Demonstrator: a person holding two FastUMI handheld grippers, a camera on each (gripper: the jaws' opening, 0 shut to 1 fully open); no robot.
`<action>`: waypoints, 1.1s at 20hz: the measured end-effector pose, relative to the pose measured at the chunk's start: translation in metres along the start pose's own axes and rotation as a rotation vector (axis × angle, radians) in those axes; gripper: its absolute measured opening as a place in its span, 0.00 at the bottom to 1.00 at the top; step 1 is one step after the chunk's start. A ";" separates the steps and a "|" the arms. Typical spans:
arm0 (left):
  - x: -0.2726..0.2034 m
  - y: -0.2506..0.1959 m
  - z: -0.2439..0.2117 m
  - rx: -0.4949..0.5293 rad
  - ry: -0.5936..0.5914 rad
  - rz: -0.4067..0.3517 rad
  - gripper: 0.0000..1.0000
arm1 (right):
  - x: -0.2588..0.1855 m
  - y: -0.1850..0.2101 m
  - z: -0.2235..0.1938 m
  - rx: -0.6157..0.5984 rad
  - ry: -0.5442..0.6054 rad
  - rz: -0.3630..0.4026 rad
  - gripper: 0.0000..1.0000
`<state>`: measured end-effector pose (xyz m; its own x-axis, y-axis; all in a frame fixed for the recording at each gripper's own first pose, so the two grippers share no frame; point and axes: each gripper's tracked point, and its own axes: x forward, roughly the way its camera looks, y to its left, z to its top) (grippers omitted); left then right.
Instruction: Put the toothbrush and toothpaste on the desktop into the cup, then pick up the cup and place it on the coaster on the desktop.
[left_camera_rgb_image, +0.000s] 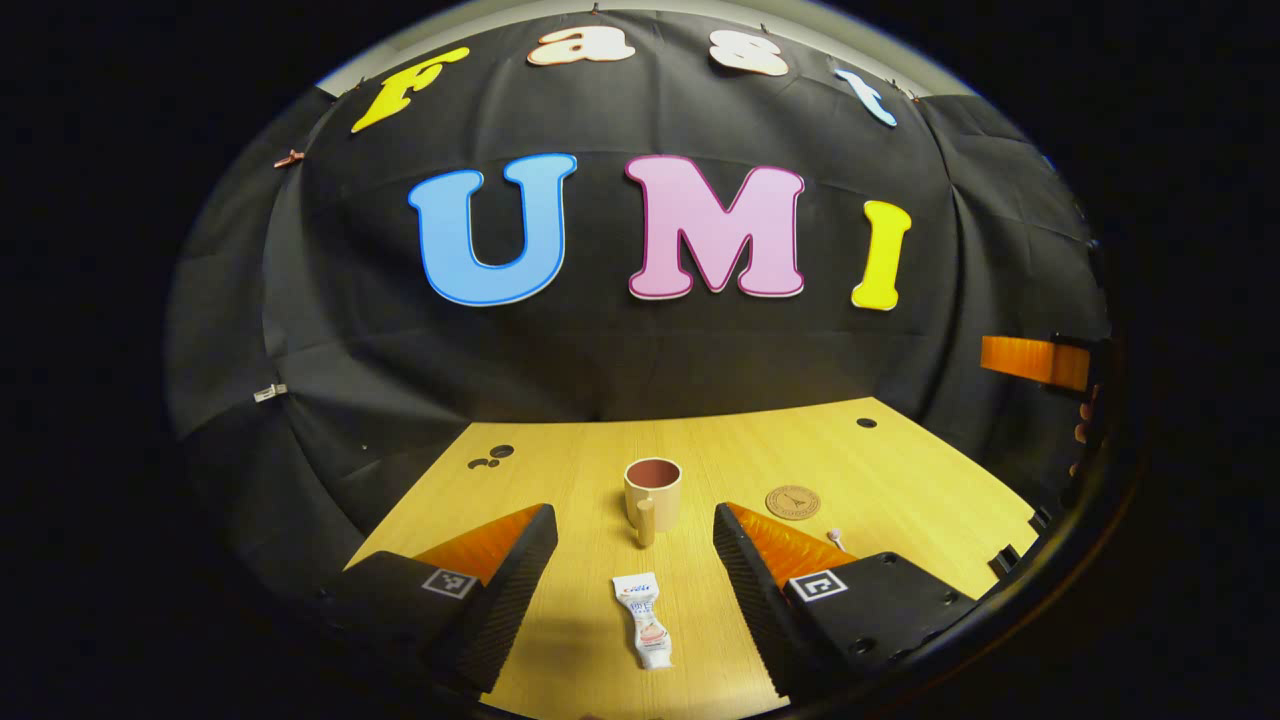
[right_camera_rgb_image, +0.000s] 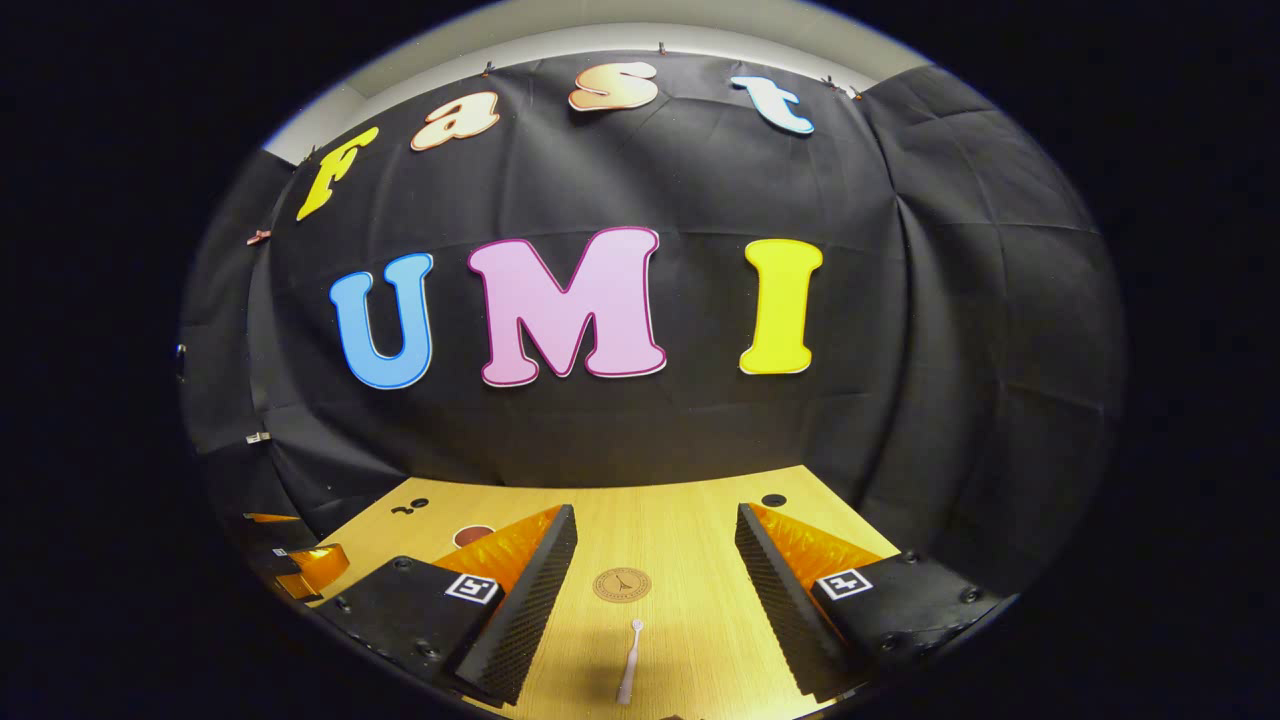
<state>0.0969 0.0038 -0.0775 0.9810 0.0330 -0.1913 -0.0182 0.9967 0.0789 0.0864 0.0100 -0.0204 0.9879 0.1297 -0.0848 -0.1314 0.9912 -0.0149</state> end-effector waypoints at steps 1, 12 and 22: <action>0.006 -0.001 -0.006 0.003 0.016 0.001 0.97 | 0.005 0.000 -0.001 -0.001 0.005 0.009 0.98; 0.075 0.001 -0.134 0.001 0.289 0.037 0.97 | 0.056 -0.012 -0.038 -0.033 0.113 0.074 0.98; 0.111 -0.004 -0.206 -0.079 0.497 0.072 0.97 | 0.082 -0.017 -0.070 -0.023 0.204 0.126 0.98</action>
<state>0.1657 0.0185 -0.3003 0.7665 0.1138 -0.6320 -0.1155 0.9926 0.0387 0.1644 0.0016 -0.0971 0.9269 0.2416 -0.2872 -0.2563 0.9665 -0.0140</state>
